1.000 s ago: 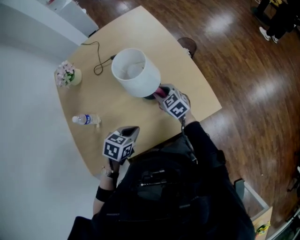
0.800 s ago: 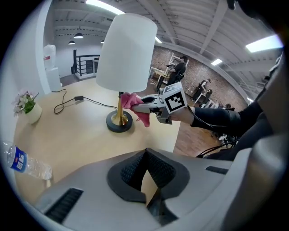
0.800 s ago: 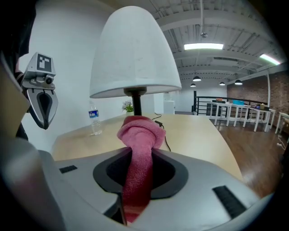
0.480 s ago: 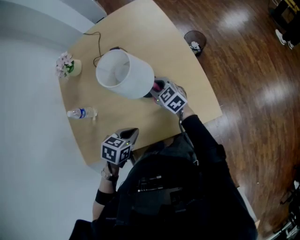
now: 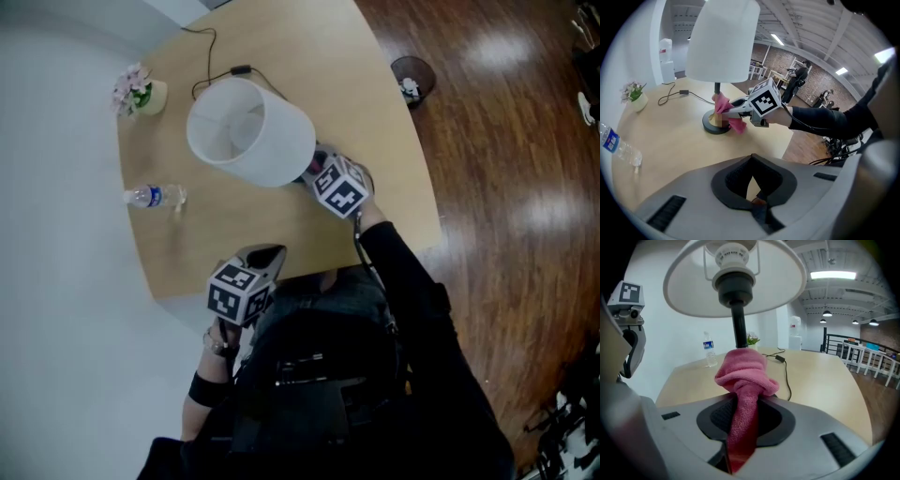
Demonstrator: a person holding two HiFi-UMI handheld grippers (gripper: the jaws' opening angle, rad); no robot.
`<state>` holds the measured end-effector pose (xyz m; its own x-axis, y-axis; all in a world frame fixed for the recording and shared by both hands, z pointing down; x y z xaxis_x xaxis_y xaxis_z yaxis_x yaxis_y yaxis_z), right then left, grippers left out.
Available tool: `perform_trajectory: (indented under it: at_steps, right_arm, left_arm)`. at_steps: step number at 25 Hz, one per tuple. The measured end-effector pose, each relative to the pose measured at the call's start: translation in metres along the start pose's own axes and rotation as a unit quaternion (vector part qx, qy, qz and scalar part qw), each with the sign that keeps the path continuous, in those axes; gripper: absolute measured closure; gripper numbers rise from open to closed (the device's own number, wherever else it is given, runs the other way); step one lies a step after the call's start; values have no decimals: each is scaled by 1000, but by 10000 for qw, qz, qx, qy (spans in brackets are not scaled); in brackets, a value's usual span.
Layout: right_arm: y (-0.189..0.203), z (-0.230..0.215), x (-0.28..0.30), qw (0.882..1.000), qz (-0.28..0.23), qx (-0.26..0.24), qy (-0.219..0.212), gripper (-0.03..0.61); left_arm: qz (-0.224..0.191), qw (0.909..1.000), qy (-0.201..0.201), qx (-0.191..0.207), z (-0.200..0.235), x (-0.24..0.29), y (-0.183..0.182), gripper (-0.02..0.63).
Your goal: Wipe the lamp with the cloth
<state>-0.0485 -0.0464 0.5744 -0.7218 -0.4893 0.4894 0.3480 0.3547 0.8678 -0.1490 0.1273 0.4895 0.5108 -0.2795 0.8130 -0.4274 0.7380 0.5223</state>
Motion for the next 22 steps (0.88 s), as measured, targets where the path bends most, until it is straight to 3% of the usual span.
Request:
perform_trajectory:
  at_steps: [4,12,17,19,22]
  right_arm:
    - [22,-2,10,9992,379,102,106,474]
    - [17,10,3,9895,1279,2,666,474]
    - [31,17,-20,9798,1740,434,881,474]
    - [35,21,-34,9804,1634,621,910,474]
    - [21,20,-48,9884,1040,534,969,474]
  left_arm:
    - [63,9999,-32,-123,7,1,10,618]
    - [-200,9997,159,-42,21,-2,4,618]
    - [-354,9983,407,234,20,3,1,618]
    - [-441,9979,416,240,27,9,0,618]
    - [-609,9973,359,180,34,16,-2,618]
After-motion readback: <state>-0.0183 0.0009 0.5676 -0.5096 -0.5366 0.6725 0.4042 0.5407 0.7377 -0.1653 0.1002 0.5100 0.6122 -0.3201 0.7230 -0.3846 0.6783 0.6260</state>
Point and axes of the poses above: the fingertips, and each gripper's own axes: x forward along the fingers, z to its left, y out of its underside, the point moved 6 cm from there along -x, backward along the fingers, and after that the axes turned 4 degrees about -z, right-handed, at the moved point
